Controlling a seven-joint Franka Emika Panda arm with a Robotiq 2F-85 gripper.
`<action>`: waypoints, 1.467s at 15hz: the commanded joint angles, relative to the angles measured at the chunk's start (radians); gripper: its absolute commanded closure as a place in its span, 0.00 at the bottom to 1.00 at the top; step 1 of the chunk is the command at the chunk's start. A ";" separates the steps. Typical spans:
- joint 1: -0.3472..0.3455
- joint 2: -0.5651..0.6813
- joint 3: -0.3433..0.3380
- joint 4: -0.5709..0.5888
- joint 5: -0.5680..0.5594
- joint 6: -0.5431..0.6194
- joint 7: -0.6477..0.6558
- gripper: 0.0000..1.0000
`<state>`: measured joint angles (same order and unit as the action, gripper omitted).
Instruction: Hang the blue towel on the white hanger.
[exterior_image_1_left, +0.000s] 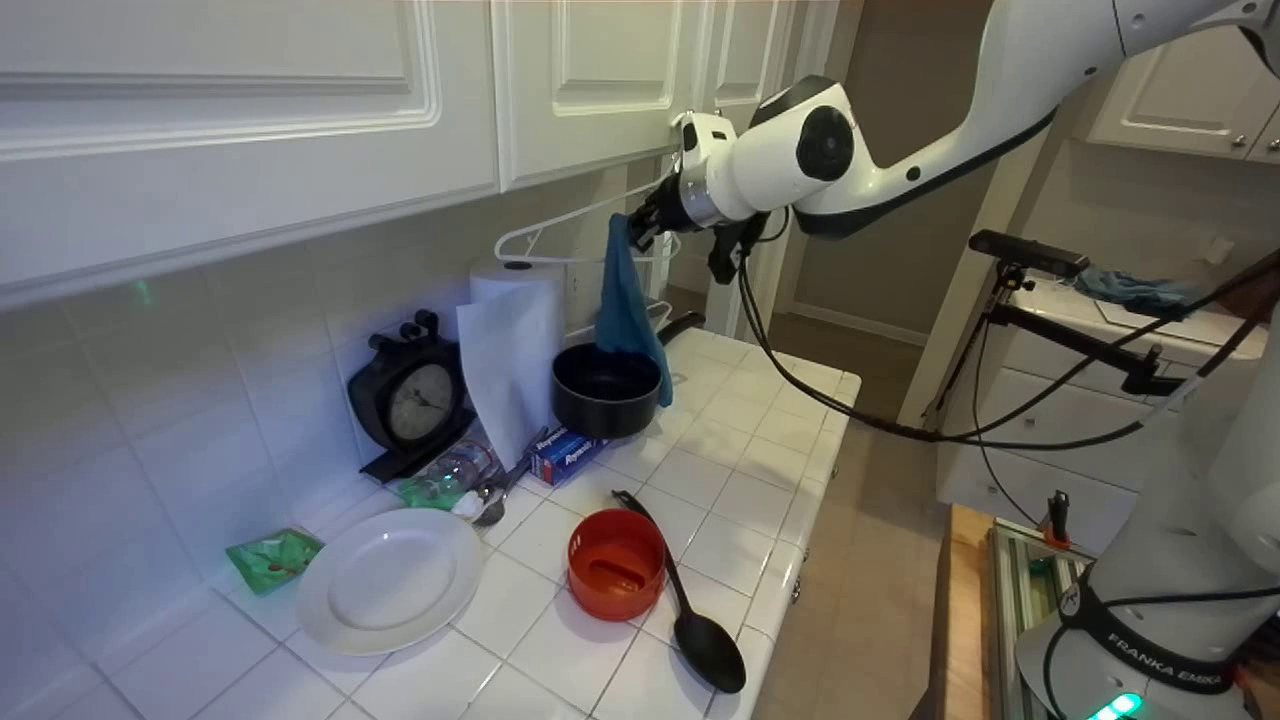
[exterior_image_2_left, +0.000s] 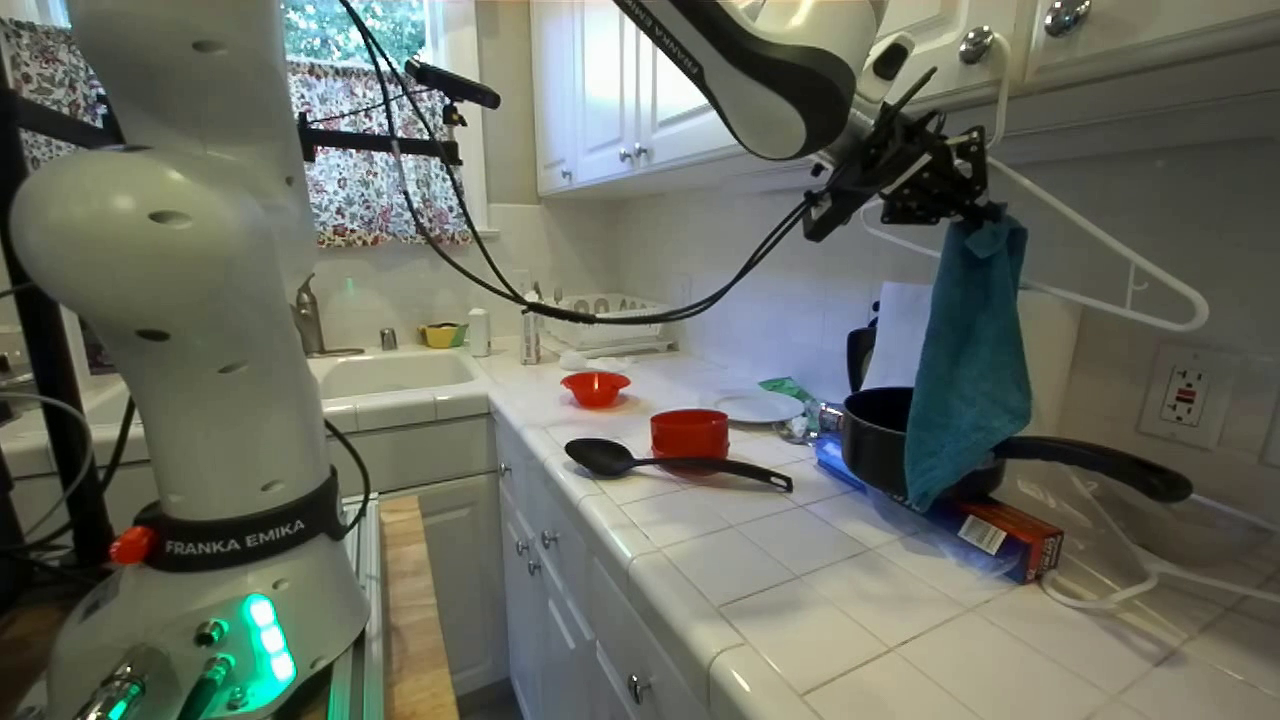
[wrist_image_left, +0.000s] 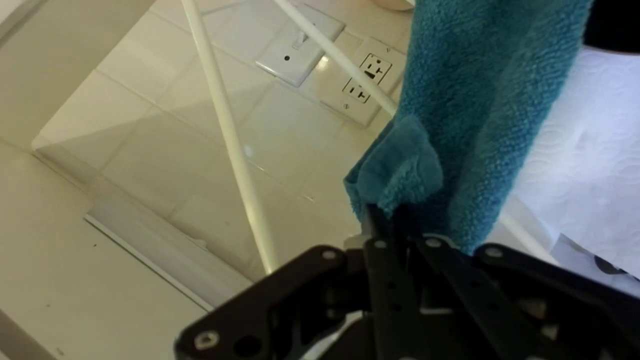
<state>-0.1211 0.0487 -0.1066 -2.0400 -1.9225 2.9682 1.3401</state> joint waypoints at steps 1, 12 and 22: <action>0.022 -0.048 0.024 -0.009 -0.173 -0.117 0.179 0.95; 0.049 -0.064 0.055 -0.115 -0.269 -0.452 0.359 0.95; 0.045 -0.010 0.047 -0.077 -0.187 -0.496 0.309 0.95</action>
<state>-0.0740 0.0204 -0.0552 -2.1426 -2.1394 2.4669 1.6583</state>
